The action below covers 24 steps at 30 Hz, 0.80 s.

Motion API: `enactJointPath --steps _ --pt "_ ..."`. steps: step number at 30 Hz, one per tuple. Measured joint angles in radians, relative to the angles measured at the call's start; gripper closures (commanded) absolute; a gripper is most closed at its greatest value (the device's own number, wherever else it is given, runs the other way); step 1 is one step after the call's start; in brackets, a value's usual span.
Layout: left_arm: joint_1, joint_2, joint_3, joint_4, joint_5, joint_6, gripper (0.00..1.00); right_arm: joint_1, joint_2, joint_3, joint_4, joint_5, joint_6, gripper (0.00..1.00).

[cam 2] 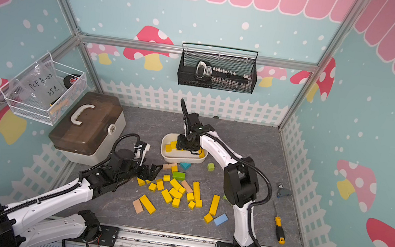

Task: Pick out the yellow building blocks
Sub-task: Place the building block in the storage box.

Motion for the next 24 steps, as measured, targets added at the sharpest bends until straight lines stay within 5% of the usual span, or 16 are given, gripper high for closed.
enactJointPath --steps 24 --pt "0.006 0.011 0.001 0.000 0.004 0.000 0.00 0.061 0.299 0.306 -0.156 -0.018 -0.007 0.52"
